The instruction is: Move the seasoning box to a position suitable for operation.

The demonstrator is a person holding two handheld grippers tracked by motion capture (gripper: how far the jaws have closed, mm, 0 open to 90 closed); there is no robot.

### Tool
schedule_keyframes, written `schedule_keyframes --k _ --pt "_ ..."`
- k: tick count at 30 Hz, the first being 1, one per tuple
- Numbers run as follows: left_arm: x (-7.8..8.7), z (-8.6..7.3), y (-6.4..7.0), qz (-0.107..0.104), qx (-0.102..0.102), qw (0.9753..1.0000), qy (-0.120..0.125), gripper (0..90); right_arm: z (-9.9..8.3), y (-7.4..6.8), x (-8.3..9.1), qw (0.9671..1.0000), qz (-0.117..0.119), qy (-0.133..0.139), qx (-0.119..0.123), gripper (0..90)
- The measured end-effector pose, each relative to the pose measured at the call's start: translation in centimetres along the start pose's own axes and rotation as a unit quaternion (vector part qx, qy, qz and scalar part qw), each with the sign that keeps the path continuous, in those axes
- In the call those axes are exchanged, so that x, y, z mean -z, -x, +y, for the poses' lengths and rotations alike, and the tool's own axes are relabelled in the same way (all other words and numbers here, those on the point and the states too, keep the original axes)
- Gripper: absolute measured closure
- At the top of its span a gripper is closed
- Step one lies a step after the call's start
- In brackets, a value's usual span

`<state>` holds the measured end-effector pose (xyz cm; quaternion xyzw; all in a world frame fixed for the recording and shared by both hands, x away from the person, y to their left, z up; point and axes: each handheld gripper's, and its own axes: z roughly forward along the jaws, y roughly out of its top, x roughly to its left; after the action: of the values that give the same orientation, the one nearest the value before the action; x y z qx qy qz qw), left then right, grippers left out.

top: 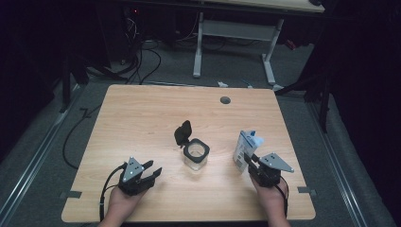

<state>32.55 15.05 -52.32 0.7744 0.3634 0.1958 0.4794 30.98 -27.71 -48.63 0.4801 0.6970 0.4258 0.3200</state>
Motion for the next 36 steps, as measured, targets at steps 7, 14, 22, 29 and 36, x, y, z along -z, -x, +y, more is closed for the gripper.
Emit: schedule_keyframes --k 7,14,22,29,36 --pt "0.0 0.0 -0.1 0.0 -0.001 1.0 -0.005 53.2 -0.1 0.6 -0.4 0.9998 0.0 -0.011 -0.017 64.4" --pt "0.0 0.0 -0.2 -0.002 0.0 1.0 -0.007 51.5 0.0 -0.4 -1.4 0.9995 -0.018 -0.016 -0.022 62.8" --pt "0.1 0.0 -0.2 -0.004 -0.003 1.0 -0.008 48.6 0.0 -1.0 -1.6 0.999 -0.042 -0.009 -0.011 67.1" --pt "0.0 0.0 -0.4 -0.006 0.0 0.9999 -0.01 47.1 0.0 -0.9 -1.5 0.9992 -0.039 0.0 -0.009 80.0" --pt "0.0 -0.1 -0.5 -0.011 0.004 0.9999 -0.011 46.6 0.1 -0.8 -1.6 0.9994 -0.034 -0.002 0.007 88.1"
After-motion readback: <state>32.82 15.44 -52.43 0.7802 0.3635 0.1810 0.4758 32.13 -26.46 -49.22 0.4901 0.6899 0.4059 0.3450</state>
